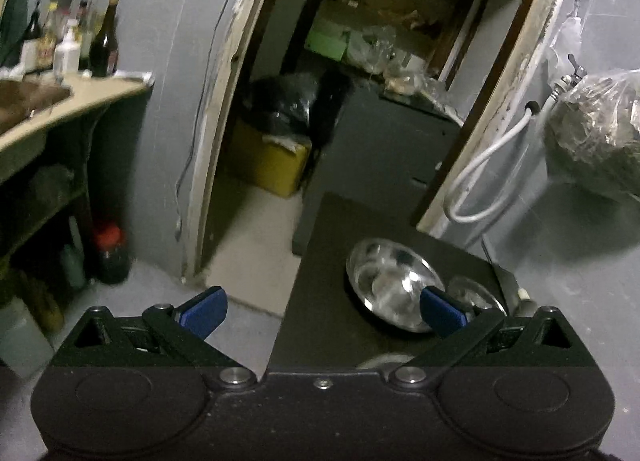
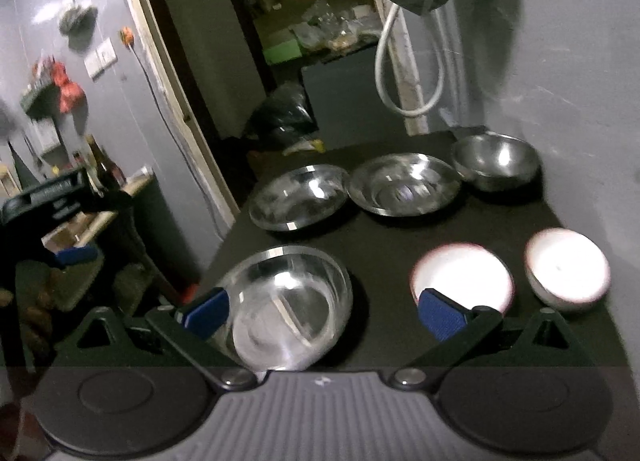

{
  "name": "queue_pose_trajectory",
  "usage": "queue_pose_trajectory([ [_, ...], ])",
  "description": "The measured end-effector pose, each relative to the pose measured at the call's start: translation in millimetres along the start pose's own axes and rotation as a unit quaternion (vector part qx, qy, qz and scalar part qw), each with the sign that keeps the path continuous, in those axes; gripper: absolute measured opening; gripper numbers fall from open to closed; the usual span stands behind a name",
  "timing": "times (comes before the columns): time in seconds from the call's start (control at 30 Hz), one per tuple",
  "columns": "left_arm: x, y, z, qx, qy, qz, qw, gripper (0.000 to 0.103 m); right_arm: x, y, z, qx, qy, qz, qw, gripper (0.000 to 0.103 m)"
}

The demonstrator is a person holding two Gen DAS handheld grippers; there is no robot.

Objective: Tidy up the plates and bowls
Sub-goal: 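Reach the left gripper to the large steel plate rim and close it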

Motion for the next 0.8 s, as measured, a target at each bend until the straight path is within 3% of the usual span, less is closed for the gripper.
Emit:
queue_pose_trajectory([
  [0.27, 55.8, -18.5, 19.1, 0.04, 0.051, -0.012, 0.9978, 0.102, 50.0, 6.6, 39.7, 0.027, -0.012, 0.033, 0.999, 0.103],
  [0.8, 188.6, -0.5, 35.1, 0.105, 0.14, -0.036, 0.9839, 0.102, 147.7, 26.8, 58.9, 0.068, 0.051, 0.023, 0.996, 0.103],
])
Point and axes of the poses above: each gripper's, at about its wrist camera, not at the fingertips, and x roughly the way its jaws point, y to its left, z to its top, the point moved 9 cm from there along x, roughly the way its jaws point, and after that the axes turned 12 degrees about -z, right-handed, at the moved point
